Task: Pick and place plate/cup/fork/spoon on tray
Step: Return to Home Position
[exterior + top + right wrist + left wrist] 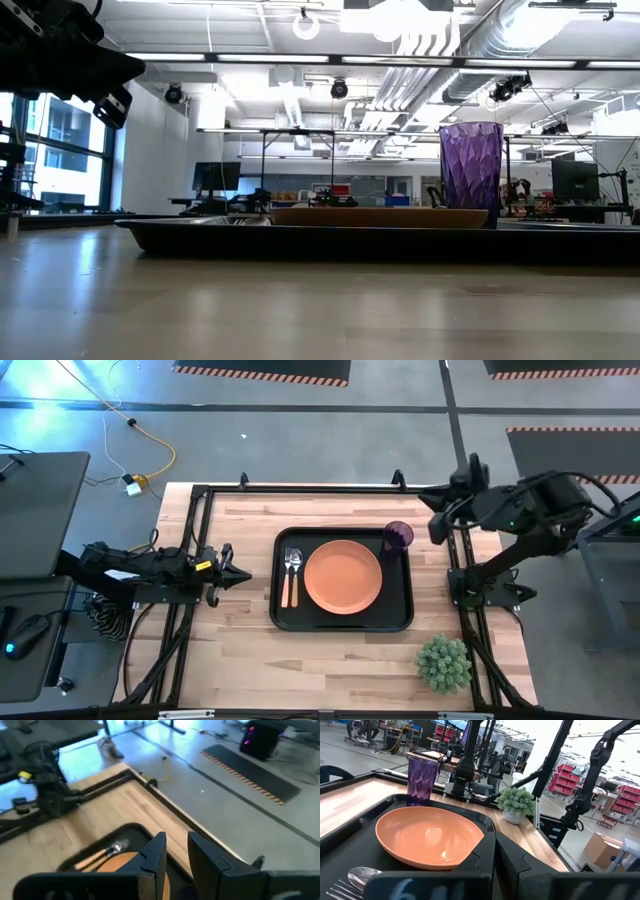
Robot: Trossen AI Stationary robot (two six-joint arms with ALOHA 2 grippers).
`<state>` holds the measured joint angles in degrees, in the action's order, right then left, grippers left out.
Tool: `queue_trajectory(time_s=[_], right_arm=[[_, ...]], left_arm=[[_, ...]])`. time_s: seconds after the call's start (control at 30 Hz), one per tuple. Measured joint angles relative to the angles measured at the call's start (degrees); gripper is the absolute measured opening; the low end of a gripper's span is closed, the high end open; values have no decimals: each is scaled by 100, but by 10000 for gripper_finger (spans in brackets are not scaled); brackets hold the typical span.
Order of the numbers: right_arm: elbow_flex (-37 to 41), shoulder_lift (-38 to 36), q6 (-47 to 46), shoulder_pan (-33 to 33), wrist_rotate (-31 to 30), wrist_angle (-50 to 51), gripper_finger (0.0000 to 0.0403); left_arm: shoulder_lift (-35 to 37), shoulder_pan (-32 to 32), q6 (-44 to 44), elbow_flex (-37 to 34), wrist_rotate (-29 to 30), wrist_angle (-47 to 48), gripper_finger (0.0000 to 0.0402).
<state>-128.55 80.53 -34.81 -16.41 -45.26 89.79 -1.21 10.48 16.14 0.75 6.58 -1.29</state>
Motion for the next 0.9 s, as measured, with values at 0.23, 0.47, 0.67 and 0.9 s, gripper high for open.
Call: queue_trajectory(time_s=[0.23,0.47,0.67,0.9], right_arm=[[1322,-819,241,-412,-285,-438,71],[3957,-2640,-238,-652,-133,-2102,71],[6285,-4076,1291,-638,1053,-5302,71],[8362,-5304,1718,-638,1974,-7008,71]], left_arm=[[0,0,15,0,1,-1,0],[0,0,20,0,1,-1,0],[0,0,20,0,1,1,0],[0,0,20,0,1,0,0]])
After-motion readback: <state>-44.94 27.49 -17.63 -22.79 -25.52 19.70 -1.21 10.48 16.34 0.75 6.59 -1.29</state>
